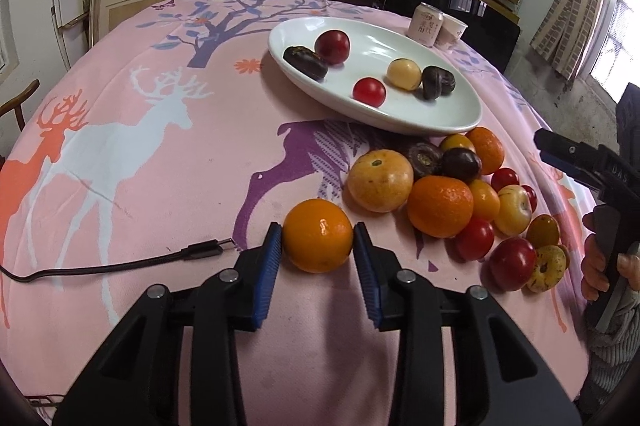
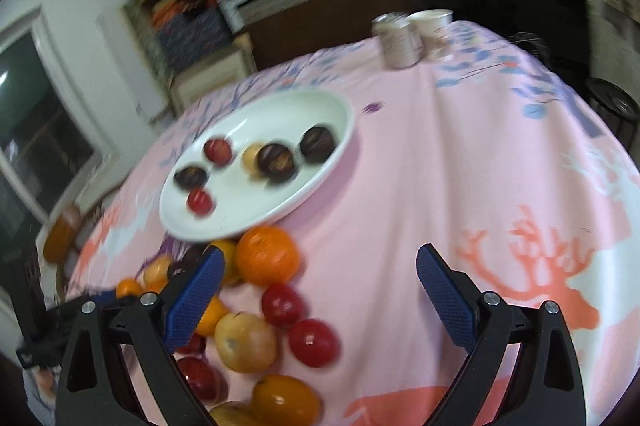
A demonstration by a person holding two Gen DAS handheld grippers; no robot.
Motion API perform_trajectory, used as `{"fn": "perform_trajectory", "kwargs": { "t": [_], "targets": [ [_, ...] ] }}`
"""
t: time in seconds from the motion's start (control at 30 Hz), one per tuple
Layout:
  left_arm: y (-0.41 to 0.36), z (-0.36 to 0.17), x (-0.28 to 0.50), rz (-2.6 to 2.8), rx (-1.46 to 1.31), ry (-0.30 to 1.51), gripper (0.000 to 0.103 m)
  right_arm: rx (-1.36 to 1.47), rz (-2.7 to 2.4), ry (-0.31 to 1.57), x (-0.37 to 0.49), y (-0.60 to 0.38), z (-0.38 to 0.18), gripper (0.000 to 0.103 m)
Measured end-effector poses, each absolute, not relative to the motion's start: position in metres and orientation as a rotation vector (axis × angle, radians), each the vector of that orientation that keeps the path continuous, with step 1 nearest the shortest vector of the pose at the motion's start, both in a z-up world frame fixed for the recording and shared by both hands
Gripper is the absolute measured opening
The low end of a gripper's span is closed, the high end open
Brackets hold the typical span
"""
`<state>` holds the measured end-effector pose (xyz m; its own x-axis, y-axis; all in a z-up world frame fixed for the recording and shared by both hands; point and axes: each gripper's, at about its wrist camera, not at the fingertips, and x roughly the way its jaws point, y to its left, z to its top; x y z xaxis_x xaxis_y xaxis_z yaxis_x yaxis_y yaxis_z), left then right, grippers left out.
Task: Organize fruits
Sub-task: 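Close the left gripper on the orange while the right moves to another orange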
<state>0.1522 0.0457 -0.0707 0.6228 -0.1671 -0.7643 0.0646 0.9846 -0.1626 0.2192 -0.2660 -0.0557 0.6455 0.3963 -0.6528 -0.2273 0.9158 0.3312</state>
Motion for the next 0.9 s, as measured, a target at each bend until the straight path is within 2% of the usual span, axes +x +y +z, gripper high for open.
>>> {"fn": "perform_trajectory", "kwargs": {
  "t": [0.33,0.63,0.77,0.9],
  "targets": [
    [0.046,-0.071,0.153,-0.139,-0.129,0.892,0.036,-0.109,0.291,0.893,0.242,-0.207,-0.066,0.097],
    [0.045,-0.073,0.152,-0.142,-0.129,0.901,0.036,0.173,0.204,0.872,0.240,-0.286,-0.063,0.098],
    [0.044,-0.073,0.153,-0.142,-0.128,0.901,0.036,0.150,0.275,0.841,0.239,-0.272,-0.060,0.097],
    [0.044,-0.074,0.153,-0.141,-0.125,0.904,0.036,0.065,0.309,0.863,0.248,-0.247,-0.062,0.081]
  ]
}}
